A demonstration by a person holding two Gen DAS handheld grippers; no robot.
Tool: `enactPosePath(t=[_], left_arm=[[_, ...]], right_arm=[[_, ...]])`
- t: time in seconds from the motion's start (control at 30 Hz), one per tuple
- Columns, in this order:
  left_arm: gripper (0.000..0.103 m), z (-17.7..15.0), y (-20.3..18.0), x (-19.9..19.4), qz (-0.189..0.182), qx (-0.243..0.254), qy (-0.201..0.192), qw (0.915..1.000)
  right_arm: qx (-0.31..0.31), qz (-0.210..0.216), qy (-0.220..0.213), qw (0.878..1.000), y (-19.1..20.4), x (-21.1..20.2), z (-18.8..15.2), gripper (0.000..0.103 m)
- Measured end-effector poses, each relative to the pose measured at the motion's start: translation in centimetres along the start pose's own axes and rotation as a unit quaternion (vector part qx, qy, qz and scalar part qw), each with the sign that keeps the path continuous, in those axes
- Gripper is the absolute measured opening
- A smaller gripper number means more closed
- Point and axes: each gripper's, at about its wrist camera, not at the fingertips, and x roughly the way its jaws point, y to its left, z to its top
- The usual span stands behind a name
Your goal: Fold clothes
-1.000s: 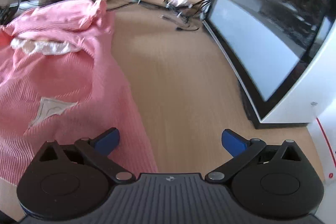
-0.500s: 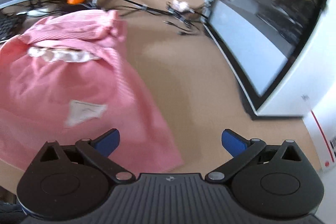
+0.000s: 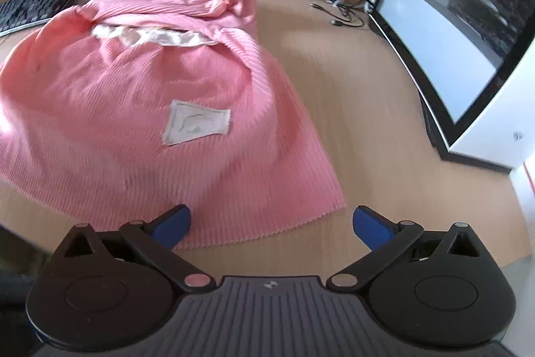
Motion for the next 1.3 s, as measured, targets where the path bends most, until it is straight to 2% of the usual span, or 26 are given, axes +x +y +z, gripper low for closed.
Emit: enactPosePath(t=[0.13, 0.2, 0.3, 0.43, 0.6, 0.8, 0.9, 0.97, 1.03, 1.13, 1.2, 1.23, 1.27, 1.3], left_arm=[[0.094, 2.4, 0.5, -1.4, -0.025, -0.024, -0.057, 0.9977], [0.094, 4.4, 0.8, -1.3, -0.026, -0.042, -0.08, 0.9956], [0.094, 7.0, 1.2, -1.1, -0.033, -0.064, -0.11, 0.9913], [0.094, 9.4, 2.2, -0.7, -0.063, -0.106, -0.132, 0.9836], [0.094, 10.9, 2.5, 1.2, -0.094, -0.144, -0.12, 0.9777], [0.094, 13.2, 4.0, 4.3, -0.097, -0.19, -0.093, 0.9726], [0.094, 14.3, 5.2, 5.3, -0.085, -0.205, -0.089, 0.971], [0.094, 14.9, 6.2, 5.7, -0.076, -0.213, -0.088, 0.9702], [0.094, 15.6, 7.0, 6.3, -0.061, -0.219, -0.085, 0.9701], [0.094, 16.8, 7.6, 7.9, -0.045, -0.231, -0.074, 0.969], [0.094, 17.6, 7.9, 9.0, -0.04, -0.244, -0.065, 0.9668], [0.094, 18.1, 7.9, 9.6, -0.037, -0.251, -0.061, 0.9654], [0.093, 18.5, 8.0, 10.2, -0.034, -0.258, -0.056, 0.9639], [0.086, 18.9, 8.0, 10.8, -0.031, -0.265, -0.051, 0.9625]], right_arm=[[0.019, 0.024, -0.061, 0.998, 1.0, -1.1, 3.2, 0.103], [0.048, 0.057, -0.071, 0.995, 1.4, -0.4, 5.2, 0.103], [0.083, 0.123, -0.04, 0.988, 2.1, 2.0, 7.4, 0.103], [0.096, 0.152, 0.003, 0.984, 3.1, 4.9, 8.2, 0.103], [0.089, 0.186, 0.032, 0.978, 2.5, 6.3, 7.6, 0.103], [0.003, 0.201, 0.062, 0.978, 3.1, 6.5, 8.6, 0.103], [0.009, 0.233, 0.076, 0.969, 1.7, 6.9, 10.4, 0.103], [0.015, 0.23, 0.042, 0.972, 0.3, 6.4, 12.4, 0.103], [0.013, 0.205, -0.012, 0.979, -1.1, 5.9, 14.7, 0.103], [0.008, 0.154, -0.067, 0.986, -2.4, 7.2, 17.6, 0.103], [0.007, 0.135, -0.081, 0.988, -2.5, 9.0, 19.3, 0.103], [0.014, 0.144, -0.082, 0.986, -2.4, 9.9, 19.9, 0.101], [0.024, 0.158, -0.081, 0.984, -2.4, 10.7, 20.4, 0.092], [0.033, 0.172, -0.08, 0.981, -2.4, 11.5, 20.9, 0.083]])
